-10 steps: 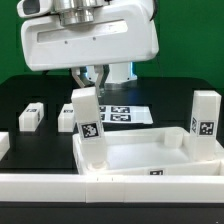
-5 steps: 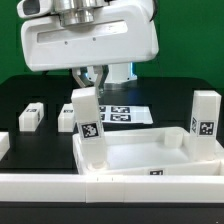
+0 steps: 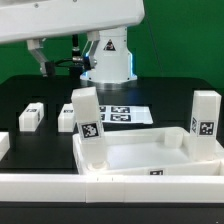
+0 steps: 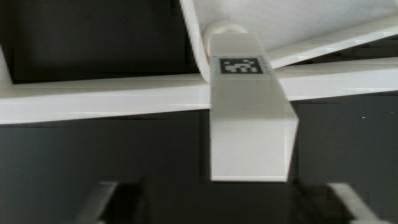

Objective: Assemble desk

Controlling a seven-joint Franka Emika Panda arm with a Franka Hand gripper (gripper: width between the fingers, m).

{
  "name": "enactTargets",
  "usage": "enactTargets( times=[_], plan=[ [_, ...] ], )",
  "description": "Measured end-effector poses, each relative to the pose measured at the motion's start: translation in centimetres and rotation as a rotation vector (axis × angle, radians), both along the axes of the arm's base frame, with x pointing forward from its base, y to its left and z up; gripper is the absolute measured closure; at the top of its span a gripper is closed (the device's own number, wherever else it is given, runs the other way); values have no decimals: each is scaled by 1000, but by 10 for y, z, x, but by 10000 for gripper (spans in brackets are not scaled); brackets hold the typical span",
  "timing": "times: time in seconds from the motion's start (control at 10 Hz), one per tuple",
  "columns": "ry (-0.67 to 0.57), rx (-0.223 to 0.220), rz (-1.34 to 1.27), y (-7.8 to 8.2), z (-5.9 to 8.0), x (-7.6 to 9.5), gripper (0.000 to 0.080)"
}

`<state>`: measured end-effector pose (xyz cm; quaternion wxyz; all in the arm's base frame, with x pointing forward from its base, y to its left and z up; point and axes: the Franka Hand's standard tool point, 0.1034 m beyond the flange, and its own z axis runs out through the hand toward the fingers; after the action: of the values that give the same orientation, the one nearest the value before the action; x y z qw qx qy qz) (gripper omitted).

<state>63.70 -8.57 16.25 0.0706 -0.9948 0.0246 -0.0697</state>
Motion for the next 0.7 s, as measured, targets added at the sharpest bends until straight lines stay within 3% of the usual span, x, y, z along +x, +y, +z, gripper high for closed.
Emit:
enactTargets(
  times=[0.1, 0.2, 0.5, 0.7],
  plan=[
    [1, 0, 0, 0, -1, 0, 305],
    [1, 0, -1, 0, -1, 0, 180],
    [100, 17, -12, 12, -9, 4, 154],
    [106, 7, -30, 26, -28, 9, 150]
  ],
)
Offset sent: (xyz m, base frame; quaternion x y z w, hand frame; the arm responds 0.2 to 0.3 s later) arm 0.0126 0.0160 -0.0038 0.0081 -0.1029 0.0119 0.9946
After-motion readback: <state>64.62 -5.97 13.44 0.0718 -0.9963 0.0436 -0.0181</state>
